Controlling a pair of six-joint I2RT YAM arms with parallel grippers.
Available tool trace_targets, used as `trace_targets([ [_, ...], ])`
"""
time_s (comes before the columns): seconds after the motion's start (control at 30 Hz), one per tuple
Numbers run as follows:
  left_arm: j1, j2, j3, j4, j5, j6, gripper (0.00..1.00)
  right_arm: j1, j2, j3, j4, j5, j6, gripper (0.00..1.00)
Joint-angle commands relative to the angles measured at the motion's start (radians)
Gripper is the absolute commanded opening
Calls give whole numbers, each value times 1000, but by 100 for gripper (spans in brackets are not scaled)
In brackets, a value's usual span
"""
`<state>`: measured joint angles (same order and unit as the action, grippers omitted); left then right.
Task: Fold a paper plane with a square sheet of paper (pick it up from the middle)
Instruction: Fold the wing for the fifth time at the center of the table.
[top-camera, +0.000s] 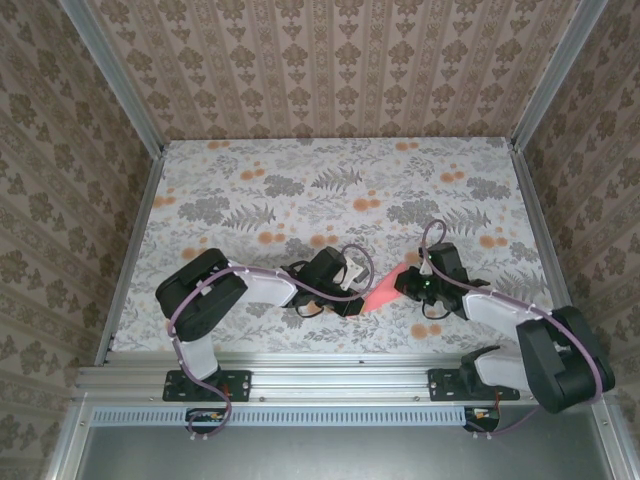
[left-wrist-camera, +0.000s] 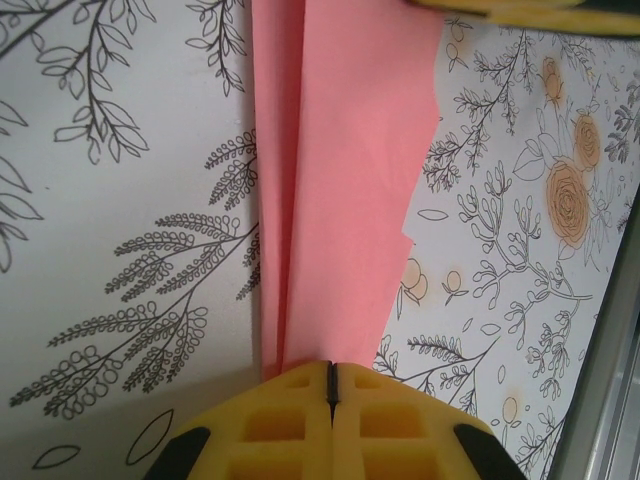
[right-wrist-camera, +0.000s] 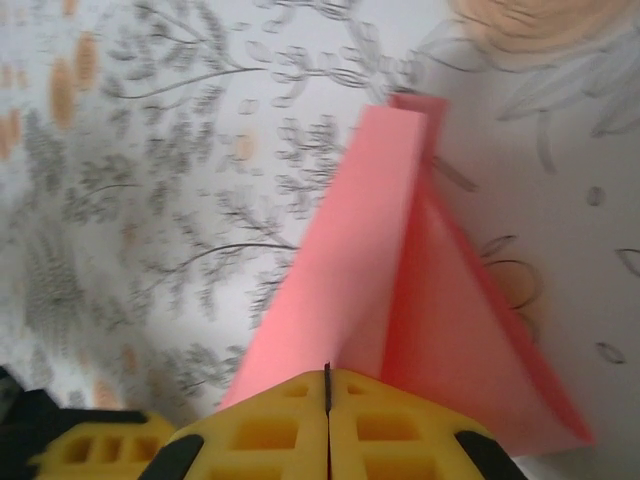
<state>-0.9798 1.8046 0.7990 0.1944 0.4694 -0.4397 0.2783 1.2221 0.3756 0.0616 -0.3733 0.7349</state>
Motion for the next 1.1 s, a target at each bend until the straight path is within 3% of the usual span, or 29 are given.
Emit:
trace_targets([
  [0.0, -13, 70, -53, -216, -66, 23, 0, 2, -89, 58, -109, -54, -38, 9],
  [0.17, -14, 81, -32, -210, -59, 16, 0, 64, -106, 37, -47, -59, 35, 9],
  [0.37, -14, 81, -27, -199, -50, 1, 0, 139, 63, 24, 174, -37, 104, 9],
  [0.5, -13, 75, -20, -214, -54, 3, 0, 151, 155, 64, 154, 2, 38, 8],
  [0.8, -10, 62, -52, -229, -57, 10, 0, 34, 278, 85, 123, 48, -73, 8],
  [1.07, -5, 45, -93, -227, -52, 6, 0, -57, 287, 100, 118, 67, -74, 8],
])
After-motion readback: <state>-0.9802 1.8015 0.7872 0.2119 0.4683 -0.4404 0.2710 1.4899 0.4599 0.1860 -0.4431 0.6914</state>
